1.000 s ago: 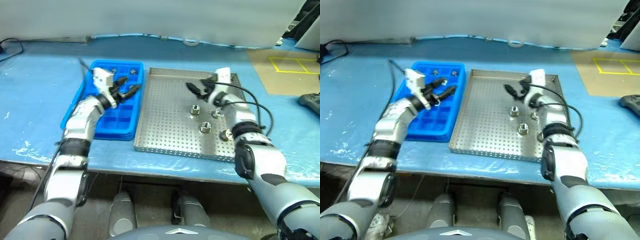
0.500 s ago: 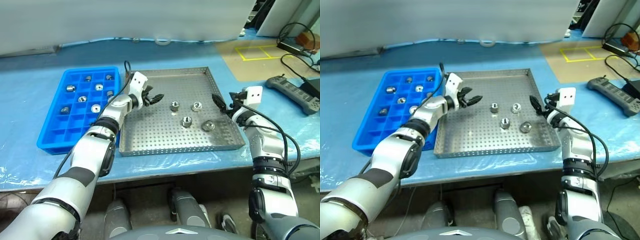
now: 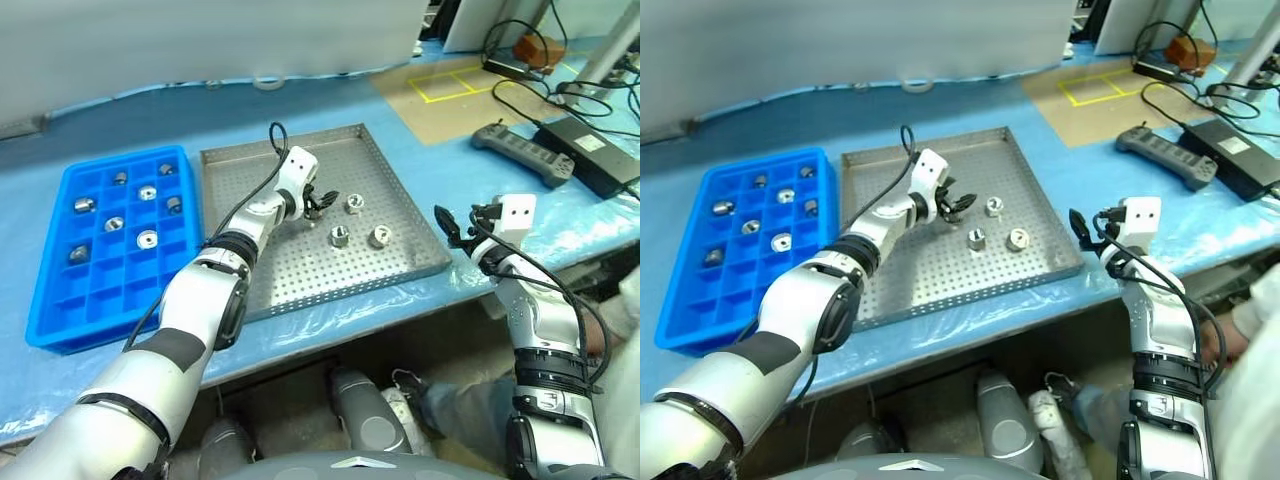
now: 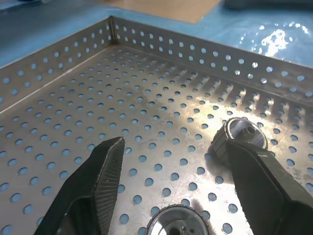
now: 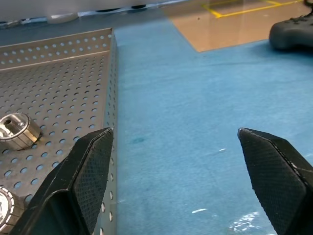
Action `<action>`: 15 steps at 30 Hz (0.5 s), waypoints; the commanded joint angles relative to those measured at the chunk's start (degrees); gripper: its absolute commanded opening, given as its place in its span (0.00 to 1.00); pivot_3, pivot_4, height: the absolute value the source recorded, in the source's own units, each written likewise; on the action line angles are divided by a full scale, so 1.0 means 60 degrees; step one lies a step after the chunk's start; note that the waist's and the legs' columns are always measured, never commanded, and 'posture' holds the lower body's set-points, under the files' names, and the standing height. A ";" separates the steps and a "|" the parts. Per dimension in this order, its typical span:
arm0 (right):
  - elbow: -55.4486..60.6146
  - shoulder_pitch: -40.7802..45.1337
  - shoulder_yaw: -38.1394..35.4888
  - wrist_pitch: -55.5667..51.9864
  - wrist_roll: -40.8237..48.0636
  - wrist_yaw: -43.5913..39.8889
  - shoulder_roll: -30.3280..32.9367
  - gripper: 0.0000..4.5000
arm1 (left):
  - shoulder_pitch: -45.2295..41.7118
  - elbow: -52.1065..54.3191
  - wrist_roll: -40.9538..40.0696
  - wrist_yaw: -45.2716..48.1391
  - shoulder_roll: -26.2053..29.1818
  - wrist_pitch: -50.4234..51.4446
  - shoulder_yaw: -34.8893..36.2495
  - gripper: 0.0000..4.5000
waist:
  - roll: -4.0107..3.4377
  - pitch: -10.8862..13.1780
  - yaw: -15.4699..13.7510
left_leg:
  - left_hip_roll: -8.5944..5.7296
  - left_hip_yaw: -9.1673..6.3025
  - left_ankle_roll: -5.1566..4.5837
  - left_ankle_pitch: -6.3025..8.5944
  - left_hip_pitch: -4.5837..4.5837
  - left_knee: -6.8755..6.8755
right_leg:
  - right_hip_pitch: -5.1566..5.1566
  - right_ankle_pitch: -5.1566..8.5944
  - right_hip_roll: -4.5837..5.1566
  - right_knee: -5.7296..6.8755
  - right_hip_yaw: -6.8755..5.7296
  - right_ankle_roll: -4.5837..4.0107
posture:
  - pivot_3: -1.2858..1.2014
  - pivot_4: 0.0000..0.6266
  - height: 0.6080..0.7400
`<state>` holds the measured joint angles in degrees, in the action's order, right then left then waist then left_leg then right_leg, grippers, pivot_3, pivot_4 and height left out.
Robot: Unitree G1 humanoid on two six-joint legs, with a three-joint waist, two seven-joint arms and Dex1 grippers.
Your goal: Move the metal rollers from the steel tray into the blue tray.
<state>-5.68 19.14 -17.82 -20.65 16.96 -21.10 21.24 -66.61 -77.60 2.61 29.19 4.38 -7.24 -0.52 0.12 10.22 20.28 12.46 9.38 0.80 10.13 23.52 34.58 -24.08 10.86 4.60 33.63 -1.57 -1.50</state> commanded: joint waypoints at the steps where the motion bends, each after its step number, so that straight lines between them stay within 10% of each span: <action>1: 0.0454 -0.0014 -0.0144 -0.0022 0.0161 0.0106 0.0124 0.94 | 0.0119 0.0013 0.0436 -0.0656 0.0122 0.0316 -0.0094 0.79 | 0.0000 0.0000 0.0132 | -0.0003 -0.0002 -0.0006 0.0003 0.0010 0.0001 | 0.0000 0.0005 0.0007 -0.0002 -0.0009 0.0009 | 0.14 0.24 1.00; 9: 0.0103 0.0150 -0.0021 0.0175 0.0090 0.0213 0.0078 0.95 | 0.0557 0.0111 0.0229 -0.1399 0.0229 0.0929 0.0519 0.41 | -0.0005 -0.0003 0.0519 | -0.0108 -0.0002 -0.0088 0.0051 0.0030 0.0038 | 0.0012 0.0031 0.0117 -0.0003 -0.0020 0.0053 | 0.16 0.24 1.00; 15: -0.1425 0.1564 0.0583 0.0671 0.0060 -0.0183 -0.0382 0.95 | 0.0453 0.0768 -0.1474 -0.0086 0.0499 0.0738 0.2138 0.41 | 0.0003 0.0002 0.0762 | -0.0159 -0.0002 -0.0136 0.0077 0.0064 0.0108 | 0.0019 0.0017 0.0191 -0.0007 -0.0025 0.0079 | 0.23 0.24 1.00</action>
<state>-13.29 25.75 -15.58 -18.85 17.03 -21.04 19.55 -62.70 -76.58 -2.74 26.67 6.46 -1.98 9.68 0.14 10.24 24.86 11.44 9.37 -0.04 10.58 23.94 35.24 -24.00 10.93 5.84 33.59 -1.74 -0.98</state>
